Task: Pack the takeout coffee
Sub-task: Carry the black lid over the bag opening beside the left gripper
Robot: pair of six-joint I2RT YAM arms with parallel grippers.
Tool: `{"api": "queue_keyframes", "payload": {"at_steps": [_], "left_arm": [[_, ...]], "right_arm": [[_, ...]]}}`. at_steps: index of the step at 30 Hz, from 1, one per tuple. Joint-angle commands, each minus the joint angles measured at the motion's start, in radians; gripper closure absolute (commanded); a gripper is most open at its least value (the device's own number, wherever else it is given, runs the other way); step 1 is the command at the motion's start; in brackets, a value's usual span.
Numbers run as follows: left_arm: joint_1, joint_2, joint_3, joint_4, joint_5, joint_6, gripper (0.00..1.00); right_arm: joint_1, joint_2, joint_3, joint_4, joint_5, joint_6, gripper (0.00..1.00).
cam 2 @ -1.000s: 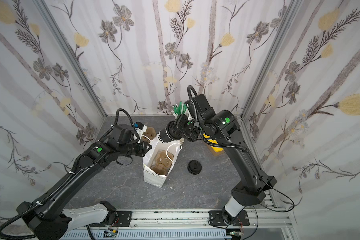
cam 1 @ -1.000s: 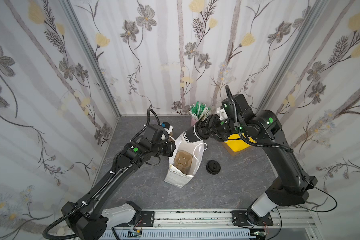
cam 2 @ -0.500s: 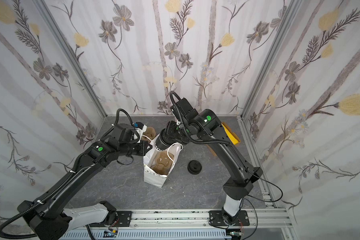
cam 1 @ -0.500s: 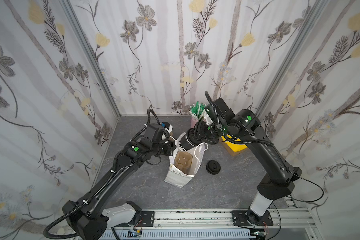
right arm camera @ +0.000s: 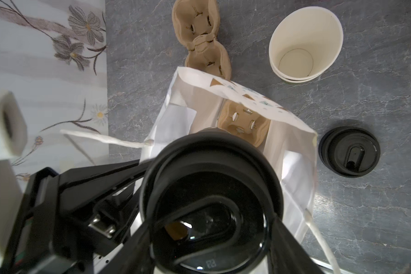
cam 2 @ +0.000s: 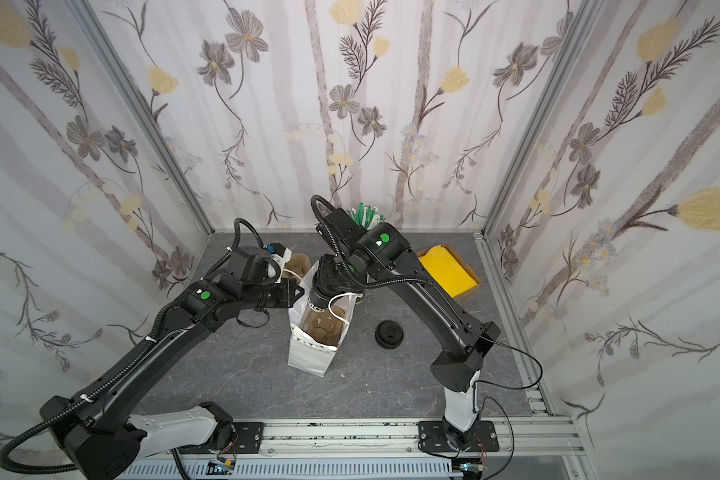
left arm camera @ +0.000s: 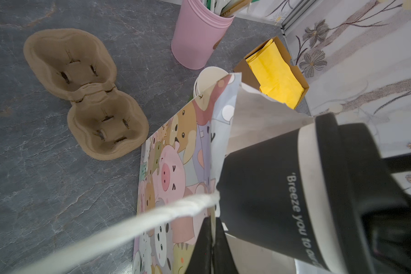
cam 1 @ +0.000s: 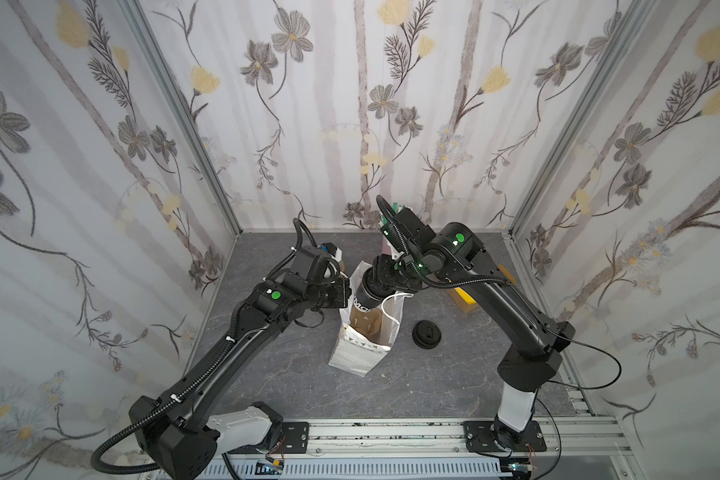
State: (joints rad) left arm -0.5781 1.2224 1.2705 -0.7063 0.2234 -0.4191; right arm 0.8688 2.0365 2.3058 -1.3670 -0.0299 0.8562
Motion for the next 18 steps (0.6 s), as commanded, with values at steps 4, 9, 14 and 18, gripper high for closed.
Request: {"api": "queue_keyframes", "payload": {"at_steps": [4,9,14,18], "left_arm": [[0.012,-0.001,-0.027,0.031,-0.009,-0.034,1.00],[0.012,-0.009,-0.032,0.038,-0.015,-0.041,1.00],[0.012,-0.022,-0.054,0.046,-0.008,-0.043,1.00],[0.014,-0.038,-0.063,0.050,-0.010,-0.037,1.00]], "right_arm": [[0.024,0.040,0.010,0.009,0.040,-0.036,0.58],[0.033,0.053,0.010,0.009,0.068,-0.056,0.59],[0.038,0.092,0.011,0.009,0.083,-0.098,0.59],[0.042,0.115,0.011,0.011,0.102,-0.106,0.59]]}}
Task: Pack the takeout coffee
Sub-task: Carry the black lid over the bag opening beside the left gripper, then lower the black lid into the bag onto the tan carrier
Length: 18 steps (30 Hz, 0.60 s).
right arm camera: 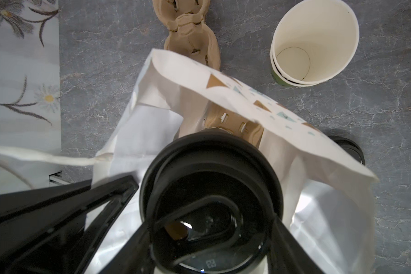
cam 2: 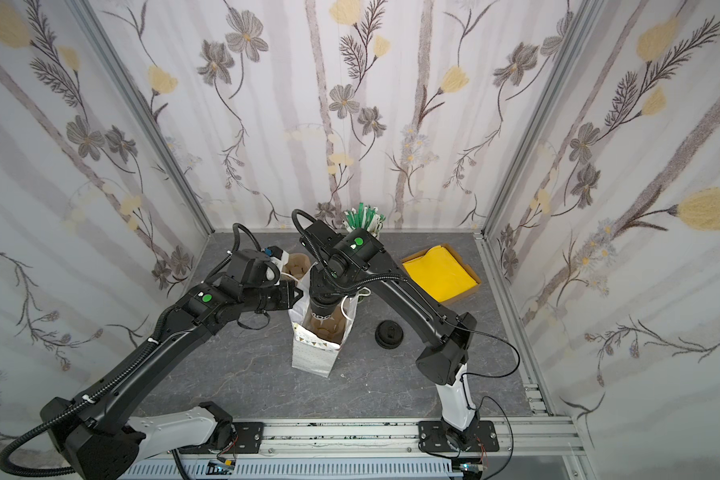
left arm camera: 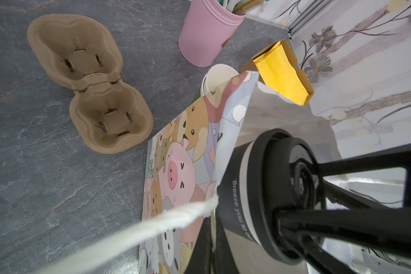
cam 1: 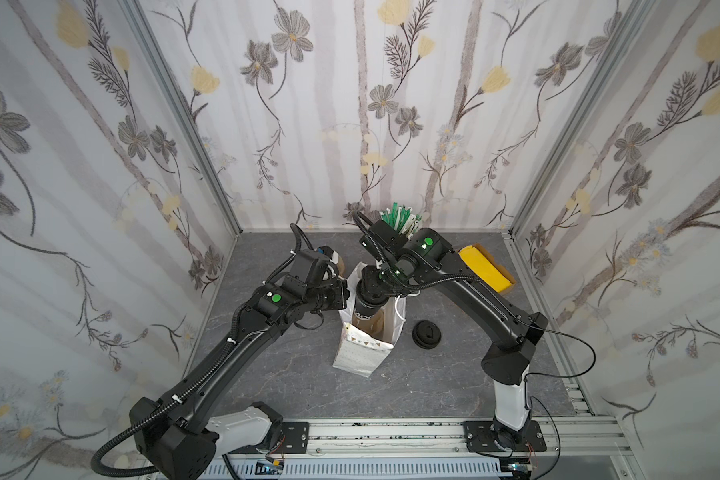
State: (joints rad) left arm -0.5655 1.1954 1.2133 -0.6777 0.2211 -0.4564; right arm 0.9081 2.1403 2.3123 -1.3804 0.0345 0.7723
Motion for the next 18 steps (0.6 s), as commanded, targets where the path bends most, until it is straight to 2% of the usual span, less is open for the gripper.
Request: {"api": "queue_keyframes", "payload": {"at_steps": [1,11,18], "left_arm": [[0.001,-0.014,-0.008,0.021,-0.011,0.001,1.00],[0.005,-0.016,-0.026,0.023,-0.007,0.002,1.00],[0.006,-0.028,-0.031,0.023,-0.015,0.001,1.00]], "right_arm": [[0.005,0.017,0.004,0.023,0.041,-0.031,0.59],[0.040,0.049,0.000,0.023,0.094,-0.085,0.60],[0.039,0.078,-0.003,0.024,0.093,-0.073,0.60]]}}
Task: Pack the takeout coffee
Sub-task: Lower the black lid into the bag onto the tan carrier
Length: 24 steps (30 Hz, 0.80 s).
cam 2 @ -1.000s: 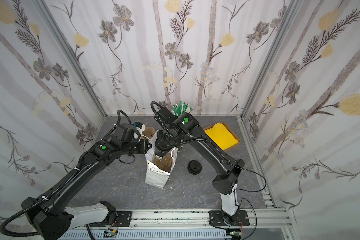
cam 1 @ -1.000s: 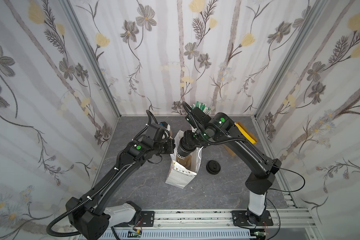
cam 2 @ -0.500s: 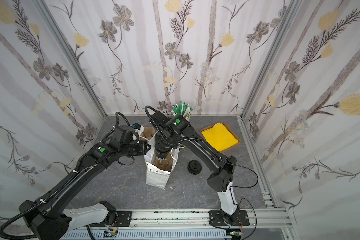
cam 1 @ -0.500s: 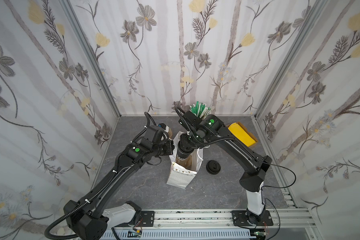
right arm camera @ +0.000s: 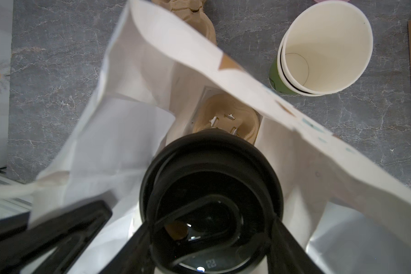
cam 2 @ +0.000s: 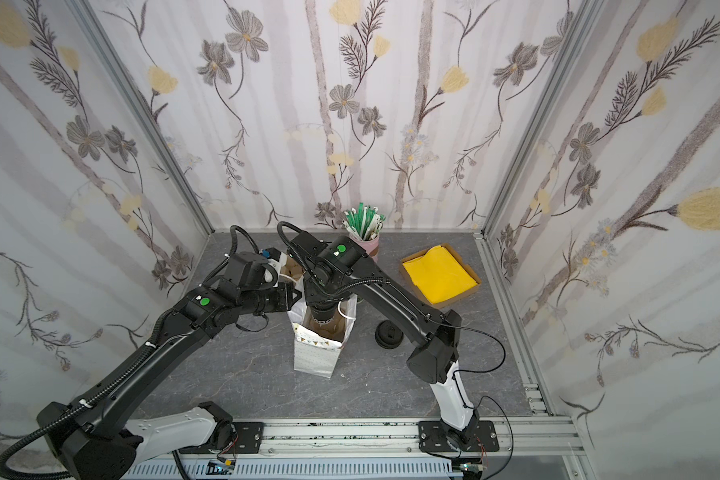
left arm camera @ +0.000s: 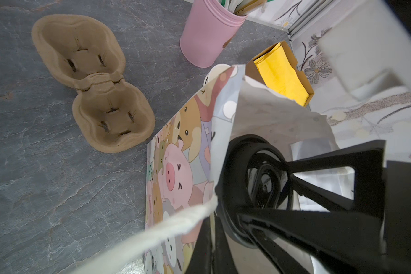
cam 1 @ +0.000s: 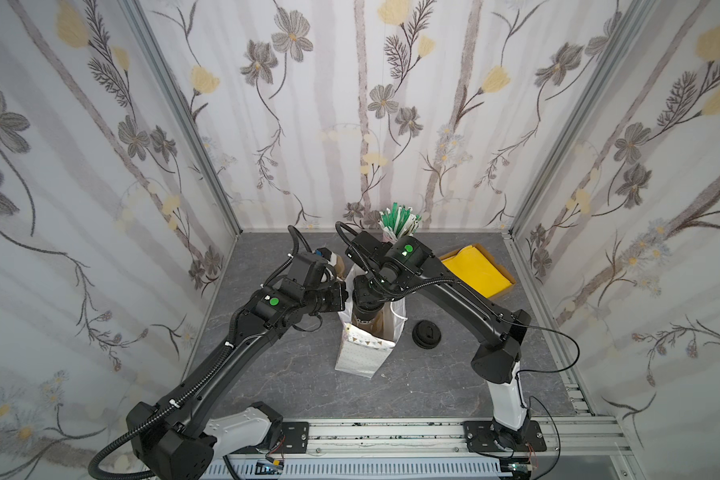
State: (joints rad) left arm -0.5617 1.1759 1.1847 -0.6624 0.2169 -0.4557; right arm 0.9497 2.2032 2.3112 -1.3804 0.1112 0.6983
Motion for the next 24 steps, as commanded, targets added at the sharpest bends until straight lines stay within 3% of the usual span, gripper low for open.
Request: {"api": "queue_keyframes", "payload": {"at_steps": [1,14,24], "left_arm": [[0.002,-0.009,-0.003,0.008,-0.013,0.000,1.00],[0.009,-0.019,-0.026,0.006,-0.034,-0.011,1.00],[0.010,-0.041,-0.049,0.006,-0.111,-0.084,1.00]], "right_arm": [[-0.003,0.020,-0.004,0.024,0.016,0.000,0.60],[-0.002,0.032,-0.003,0.024,0.051,-0.025,0.63],[0.021,0.016,-0.005,0.054,0.041,-0.117,0.65]]}}
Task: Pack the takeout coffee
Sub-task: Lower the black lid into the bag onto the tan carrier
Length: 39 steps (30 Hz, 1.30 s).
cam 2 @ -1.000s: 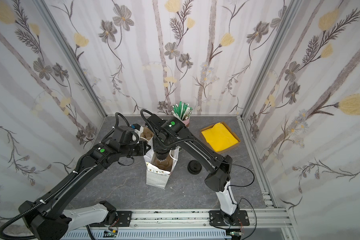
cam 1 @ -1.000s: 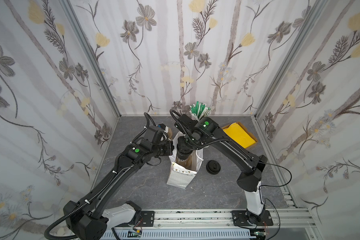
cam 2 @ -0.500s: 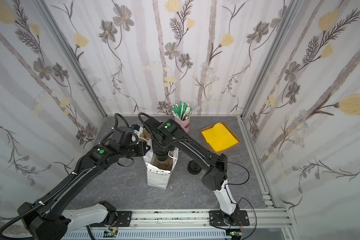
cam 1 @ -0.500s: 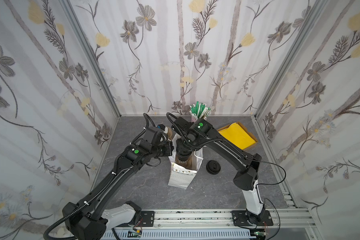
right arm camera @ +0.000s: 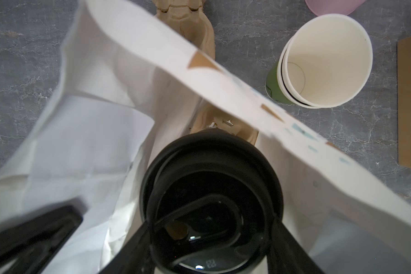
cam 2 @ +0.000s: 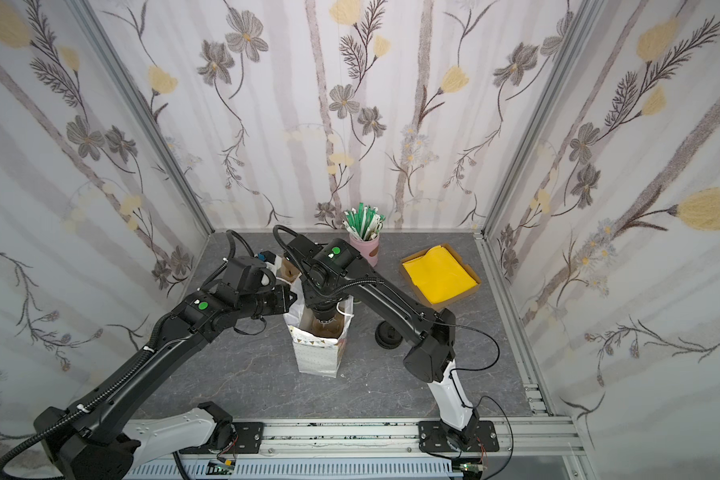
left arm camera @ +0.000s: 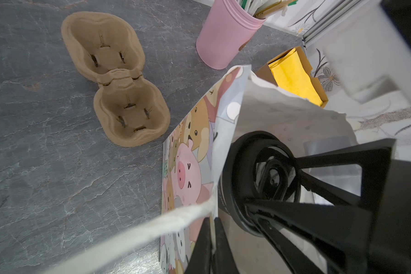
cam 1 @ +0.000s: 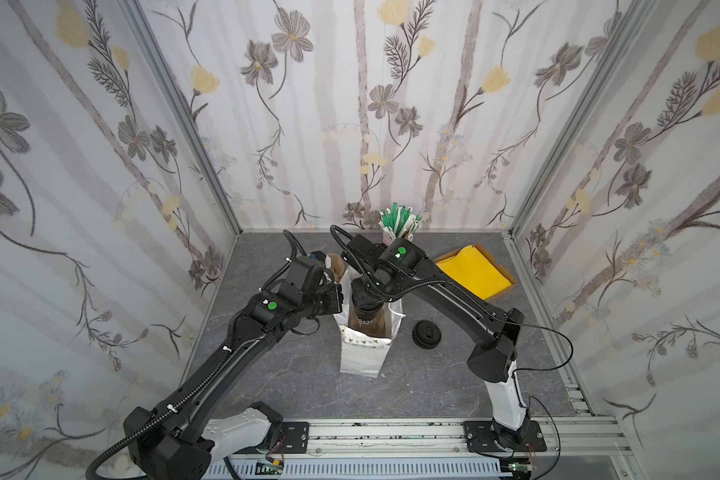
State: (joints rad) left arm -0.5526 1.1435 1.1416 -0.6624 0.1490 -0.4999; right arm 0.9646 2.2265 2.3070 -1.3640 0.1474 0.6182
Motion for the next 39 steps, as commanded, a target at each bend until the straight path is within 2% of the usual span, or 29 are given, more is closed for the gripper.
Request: {"api": "queue_keyframes", "payload": {"at_steps": [1,22,30,39], "left_arm": [[0.001,-0.011,-0.009,0.007,-0.046,-0.049,1.00],[0.005,-0.013,-0.022,0.007,-0.054,-0.046,1.00],[0.011,-0.014,-0.025,0.007,-0.052,-0.044,1.00],[0.014,-0.016,-0.023,0.008,-0.052,-0.034,1.00]], "right_arm": [[0.011,-0.004,0.000,0.042,-0.004,-0.044,0.65],[0.015,0.056,-0.008,0.022,-0.011,-0.112,0.68],[0.007,0.022,-0.113,0.054,-0.018,-0.125,0.69],[-0.006,0.024,-0.121,0.053,-0.022,-0.115,0.69]]}}
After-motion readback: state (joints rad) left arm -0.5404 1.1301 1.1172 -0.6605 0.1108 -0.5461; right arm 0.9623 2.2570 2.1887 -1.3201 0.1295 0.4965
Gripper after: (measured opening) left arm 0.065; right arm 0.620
